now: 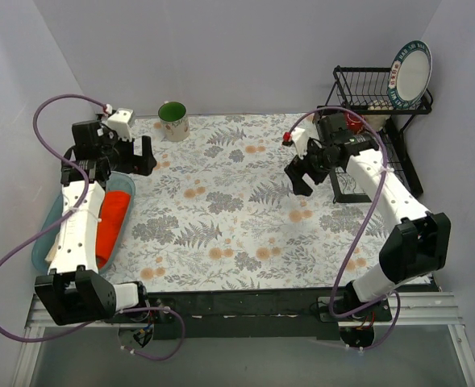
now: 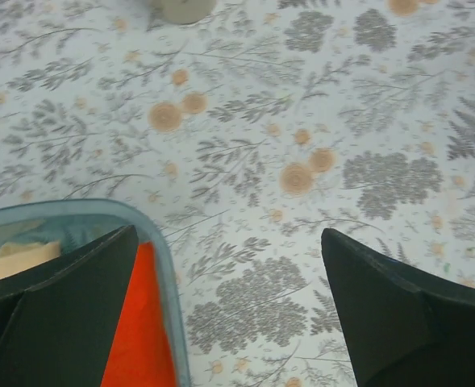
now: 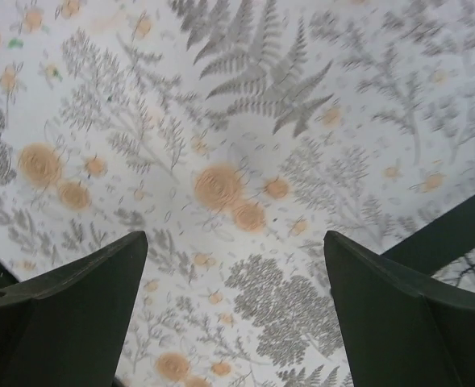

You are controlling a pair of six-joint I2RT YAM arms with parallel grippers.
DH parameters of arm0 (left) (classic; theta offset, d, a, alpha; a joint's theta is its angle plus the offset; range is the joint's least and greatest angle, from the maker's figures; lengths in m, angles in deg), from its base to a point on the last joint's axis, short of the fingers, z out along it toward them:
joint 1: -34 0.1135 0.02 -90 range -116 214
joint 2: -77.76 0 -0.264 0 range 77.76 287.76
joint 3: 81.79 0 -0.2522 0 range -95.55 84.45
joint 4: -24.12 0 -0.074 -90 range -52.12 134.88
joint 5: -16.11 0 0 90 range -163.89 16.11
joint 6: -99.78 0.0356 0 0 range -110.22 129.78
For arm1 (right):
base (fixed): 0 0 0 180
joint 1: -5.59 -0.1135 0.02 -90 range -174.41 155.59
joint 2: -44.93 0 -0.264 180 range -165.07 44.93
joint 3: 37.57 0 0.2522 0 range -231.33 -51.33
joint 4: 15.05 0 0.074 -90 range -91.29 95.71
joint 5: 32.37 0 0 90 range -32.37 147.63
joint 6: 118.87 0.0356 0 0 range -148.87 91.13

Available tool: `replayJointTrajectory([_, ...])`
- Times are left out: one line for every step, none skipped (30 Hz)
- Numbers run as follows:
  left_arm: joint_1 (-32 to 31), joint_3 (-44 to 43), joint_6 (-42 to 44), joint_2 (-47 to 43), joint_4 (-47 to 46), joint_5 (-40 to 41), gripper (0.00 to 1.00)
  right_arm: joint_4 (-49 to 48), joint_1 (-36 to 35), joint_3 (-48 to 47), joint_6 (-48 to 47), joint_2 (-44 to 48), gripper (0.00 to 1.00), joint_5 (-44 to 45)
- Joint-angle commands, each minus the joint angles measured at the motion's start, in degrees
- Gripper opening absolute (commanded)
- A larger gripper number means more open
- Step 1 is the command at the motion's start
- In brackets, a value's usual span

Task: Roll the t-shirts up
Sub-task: Reset both arms

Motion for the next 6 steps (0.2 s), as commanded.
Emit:
replayJointTrajectory([-2.0,1.5,-3.5,1.6,-2.4,-9.6,0.98,-11.7,0.1,-4.5,6.9,1.6,0.98,1.4])
replayJointTrajectory([-2.3,2.6,-3.9,1.8,-3.7,-10.0,0.98,-11.6,0.1,-6.0,7.5,0.9,0.99,1.2])
replayJointTrajectory([-2.4,3.4,-3.8,2.0,-4.8,-10.7,0.98,-11.5,0.0,-6.3,7.2,-0.1,0.99,0.7])
replayJointTrajectory([-2.7,4.4,-3.7,2.3,-6.8,-11.6,0.98,-11.5,-0.1,-6.6,6.5,-0.4,0.98,0.1])
replayJointTrajectory([-3.5,4.5,-3.3,2.7,-7.3,-11.9,0.98,-11.4,-0.3,-6.7,5.7,-0.5,0.99,-1.1])
replayJointTrajectory([-4.1,4.1,-3.0,3.5,-7.6,-12.0,0.98,-11.5,-0.3,-7.4,5.7,-1.2,0.99,-1.6])
